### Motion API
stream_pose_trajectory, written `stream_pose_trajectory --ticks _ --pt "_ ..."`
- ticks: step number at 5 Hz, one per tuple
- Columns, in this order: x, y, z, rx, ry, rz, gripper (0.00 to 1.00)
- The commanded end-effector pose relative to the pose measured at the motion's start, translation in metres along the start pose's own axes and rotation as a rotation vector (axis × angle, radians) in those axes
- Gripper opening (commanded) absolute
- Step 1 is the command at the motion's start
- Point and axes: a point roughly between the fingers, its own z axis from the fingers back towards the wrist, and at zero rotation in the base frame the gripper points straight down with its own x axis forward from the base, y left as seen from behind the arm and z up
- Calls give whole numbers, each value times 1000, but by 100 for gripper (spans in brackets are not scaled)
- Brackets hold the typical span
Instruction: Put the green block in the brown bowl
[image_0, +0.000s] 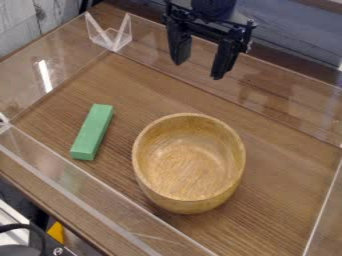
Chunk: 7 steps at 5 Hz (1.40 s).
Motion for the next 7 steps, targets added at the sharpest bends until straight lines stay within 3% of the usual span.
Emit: stream_pose_trajectory --ticks 1,3,5,7 --pt "-2 18 5 1 -1 40 100" --pt "-8 35 -2 8 -1 38 100" --pt "-35 60 1 14 -8 83 100" --pt "-66 84 -25 28 -30 298 100"
